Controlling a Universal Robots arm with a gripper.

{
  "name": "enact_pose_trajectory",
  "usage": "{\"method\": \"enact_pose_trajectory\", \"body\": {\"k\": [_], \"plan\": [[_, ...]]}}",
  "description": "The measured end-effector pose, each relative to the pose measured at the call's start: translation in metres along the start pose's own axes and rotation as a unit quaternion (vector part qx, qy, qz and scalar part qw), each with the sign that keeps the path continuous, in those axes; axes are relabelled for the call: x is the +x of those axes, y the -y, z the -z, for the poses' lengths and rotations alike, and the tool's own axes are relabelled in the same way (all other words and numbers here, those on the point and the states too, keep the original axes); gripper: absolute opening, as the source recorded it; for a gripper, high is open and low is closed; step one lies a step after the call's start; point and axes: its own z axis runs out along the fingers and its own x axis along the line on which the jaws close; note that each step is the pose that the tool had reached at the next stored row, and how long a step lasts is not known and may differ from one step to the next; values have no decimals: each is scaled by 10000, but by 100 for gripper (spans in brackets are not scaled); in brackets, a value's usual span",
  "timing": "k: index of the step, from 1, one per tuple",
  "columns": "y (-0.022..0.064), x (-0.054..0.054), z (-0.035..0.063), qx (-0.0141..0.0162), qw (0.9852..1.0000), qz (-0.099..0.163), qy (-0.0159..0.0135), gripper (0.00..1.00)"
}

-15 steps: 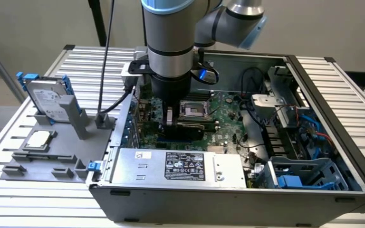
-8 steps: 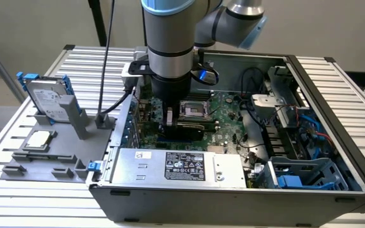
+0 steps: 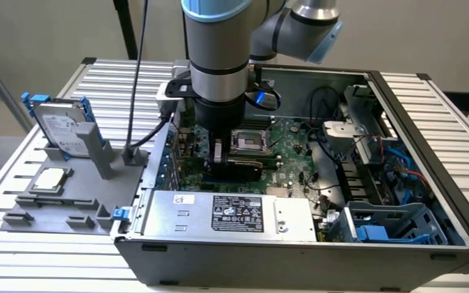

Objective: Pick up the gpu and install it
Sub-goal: 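Insert the gpu into the slot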

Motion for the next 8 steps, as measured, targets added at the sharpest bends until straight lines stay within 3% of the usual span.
{"method": "enact_pose_trajectory", "body": {"k": [8], "plan": [[-1,1,-31,1,10000,0,1,26]]}}
